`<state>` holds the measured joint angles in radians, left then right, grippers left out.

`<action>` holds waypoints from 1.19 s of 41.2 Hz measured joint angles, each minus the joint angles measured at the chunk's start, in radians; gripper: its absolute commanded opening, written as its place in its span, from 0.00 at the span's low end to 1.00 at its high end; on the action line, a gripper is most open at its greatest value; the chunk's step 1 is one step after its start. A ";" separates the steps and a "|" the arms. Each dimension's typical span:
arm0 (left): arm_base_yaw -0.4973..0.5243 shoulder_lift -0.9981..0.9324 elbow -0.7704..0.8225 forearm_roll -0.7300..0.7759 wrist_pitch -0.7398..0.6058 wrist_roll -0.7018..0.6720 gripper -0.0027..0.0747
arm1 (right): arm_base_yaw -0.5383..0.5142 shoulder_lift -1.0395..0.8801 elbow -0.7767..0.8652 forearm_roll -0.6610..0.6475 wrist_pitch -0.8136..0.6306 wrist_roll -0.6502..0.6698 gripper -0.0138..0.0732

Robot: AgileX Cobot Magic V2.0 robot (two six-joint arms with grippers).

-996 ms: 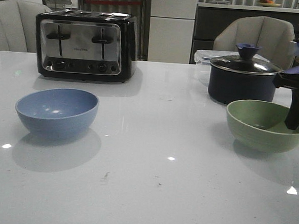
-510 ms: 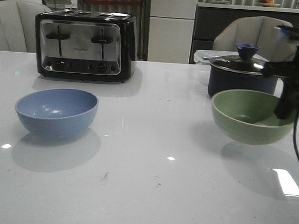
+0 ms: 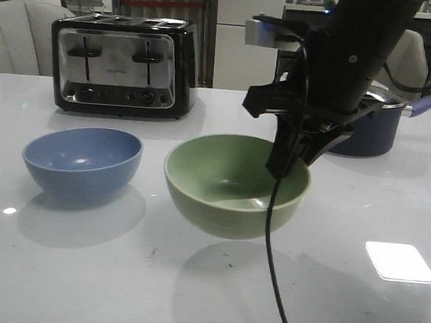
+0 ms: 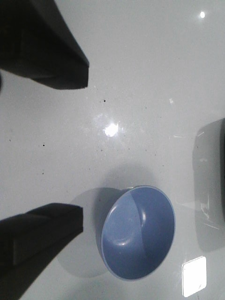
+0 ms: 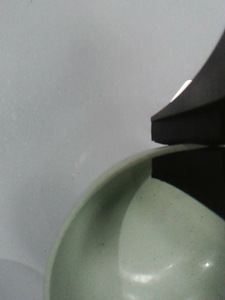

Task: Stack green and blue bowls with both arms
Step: 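Slide the green bowl toward the table center and release it, then raise the right gripper away from the green bowl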

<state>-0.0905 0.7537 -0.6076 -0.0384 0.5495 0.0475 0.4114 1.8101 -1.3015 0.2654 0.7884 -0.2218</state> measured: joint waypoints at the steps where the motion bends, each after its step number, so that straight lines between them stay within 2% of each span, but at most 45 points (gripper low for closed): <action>1: 0.000 0.000 0.000 0.000 0.000 0.000 0.76 | 0.005 0.003 0.000 0.004 0.000 0.000 0.21; 11: 0.000 0.000 0.000 0.000 0.000 0.000 0.76 | 0.010 0.074 0.000 0.039 -0.028 0.000 0.23; 14: 0.000 0.000 0.000 0.000 0.000 0.000 0.76 | 0.010 0.092 0.000 0.044 -0.038 0.000 0.29; 19: 0.000 0.000 0.000 0.000 0.000 0.000 0.76 | 0.010 0.095 0.000 0.050 -0.042 0.000 0.52; 23: 0.000 0.000 0.000 0.000 0.000 0.000 0.76 | 0.010 0.095 0.000 0.052 -0.053 0.000 0.59; 34: 0.000 0.000 0.000 0.000 0.000 0.000 0.76 | 0.010 0.012 0.006 0.052 -0.070 -0.023 0.58; 49: 0.000 0.000 0.000 0.000 -0.001 0.000 0.76 | 0.014 -0.424 0.197 0.052 -0.114 -0.122 0.58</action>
<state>-0.0905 0.7537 -0.6076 -0.0384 0.5482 0.0475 0.4253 1.3862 -1.1048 0.3174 0.6747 -0.3437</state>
